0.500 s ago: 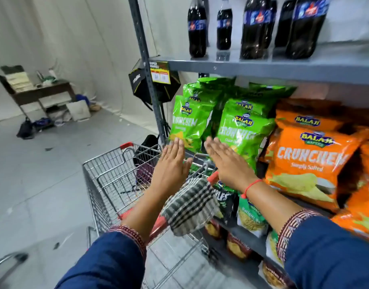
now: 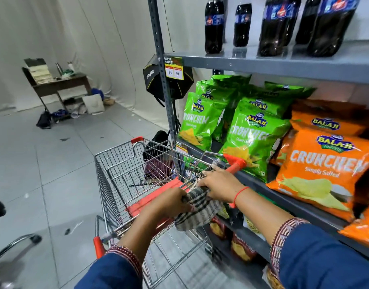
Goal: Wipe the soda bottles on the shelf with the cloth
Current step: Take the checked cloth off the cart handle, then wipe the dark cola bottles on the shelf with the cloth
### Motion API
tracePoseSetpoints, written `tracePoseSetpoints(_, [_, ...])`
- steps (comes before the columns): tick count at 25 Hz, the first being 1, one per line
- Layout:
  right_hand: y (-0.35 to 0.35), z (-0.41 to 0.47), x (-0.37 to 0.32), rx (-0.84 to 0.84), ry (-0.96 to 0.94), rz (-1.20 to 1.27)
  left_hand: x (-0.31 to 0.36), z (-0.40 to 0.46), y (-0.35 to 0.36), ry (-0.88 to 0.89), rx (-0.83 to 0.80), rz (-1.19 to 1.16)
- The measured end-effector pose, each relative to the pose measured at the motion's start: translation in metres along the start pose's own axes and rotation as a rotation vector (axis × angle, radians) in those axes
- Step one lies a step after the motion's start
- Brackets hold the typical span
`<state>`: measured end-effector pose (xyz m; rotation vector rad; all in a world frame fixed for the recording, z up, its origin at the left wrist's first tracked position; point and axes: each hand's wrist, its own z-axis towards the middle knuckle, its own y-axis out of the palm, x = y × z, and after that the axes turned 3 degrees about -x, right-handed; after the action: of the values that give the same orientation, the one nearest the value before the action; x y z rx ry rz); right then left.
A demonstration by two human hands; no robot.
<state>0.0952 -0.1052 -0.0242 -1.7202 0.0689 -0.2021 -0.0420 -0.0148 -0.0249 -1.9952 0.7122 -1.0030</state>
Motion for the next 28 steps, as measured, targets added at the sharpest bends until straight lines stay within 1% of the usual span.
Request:
tracePoseSetpoints(4, [-0.013, -0.005, 0.001, 0.064, 0.050, 0.022, 0.001, 0.002, -0.013, 0.059, 0.058, 0.143])
tracePoseSetpoints(7, [-0.018, -0.009, 0.004, 0.105, 0.090, 0.046, 0.004, 0.004, -0.027, 0.098, 0.036, 0.208])
tracePoseSetpoints(8, [-0.021, -0.011, 0.006, 0.117, 0.098, 0.069, 0.005, 0.004, -0.034, 0.121, 0.030, 0.202])
tracePoseSetpoints(10, [-0.028, -0.018, 0.012, 0.115, 0.122, 0.182, 0.007, 0.005, -0.050, 0.148, 0.018, 0.100])
tracePoseSetpoints(12, [-0.041, -0.033, 0.025, 0.105, 0.148, 0.367, 0.011, 0.005, -0.069, 0.198, 0.035, -0.071])
tracePoseSetpoints(14, [-0.057, -0.055, 0.038, 0.033, 0.115, 0.610, 0.023, 0.002, -0.090, 0.274, 0.011, -0.287])
tracePoseSetpoints(15, [-0.063, -0.066, 0.047, -0.018, 0.085, 0.730, 0.033, 0.001, -0.098, 0.330, -0.045, -0.385])
tracePoseSetpoints(17, [-0.072, -0.089, 0.054, -0.070, 0.041, 1.015, 0.060, 0.001, -0.110, 0.451, -0.198, -0.488])
tracePoseSetpoints(18, [-0.077, -0.100, 0.058, -0.056, 0.020, 1.161, 0.075, 0.004, -0.116, 0.506, -0.263, -0.484])
tracePoseSetpoints(19, [-0.077, -0.108, 0.059, -0.039, 0.003, 1.253, 0.090, 0.006, -0.119, 0.548, -0.310, -0.456])
tracePoseSetpoints(22, [-0.073, -0.119, 0.053, 0.058, -0.025, 1.482, 0.128, 0.018, -0.131, 0.632, -0.351, -0.277])
tracePoseSetpoints(23, [-0.074, -0.120, 0.048, 0.111, 0.026, 1.544, 0.138, 0.023, -0.137, 0.642, -0.329, -0.243])
tracePoseSetpoints(24, [-0.066, -0.119, 0.051, 0.209, 0.056, 1.535, 0.146, 0.027, -0.144, 0.660, -0.280, -0.228])
tracePoseSetpoints(25, [-0.071, -0.121, 0.050, 0.291, 0.134, 1.528, 0.154, 0.030, -0.153, 0.688, -0.201, -0.237])
tracePoseSetpoints(26, [-0.071, -0.120, 0.055, 0.368, 0.163, 1.544, 0.162, 0.035, -0.164, 0.727, -0.092, -0.277])
tracePoseSetpoints(27, [-0.084, -0.123, 0.052, 0.427, 0.218, 1.589, 0.172, 0.037, -0.176, 0.768, 0.043, -0.359])
tracePoseSetpoints(28, [-0.093, -0.121, 0.054, 0.512, 0.263, 1.578, 0.182, 0.041, -0.193, 0.814, 0.190, -0.468])
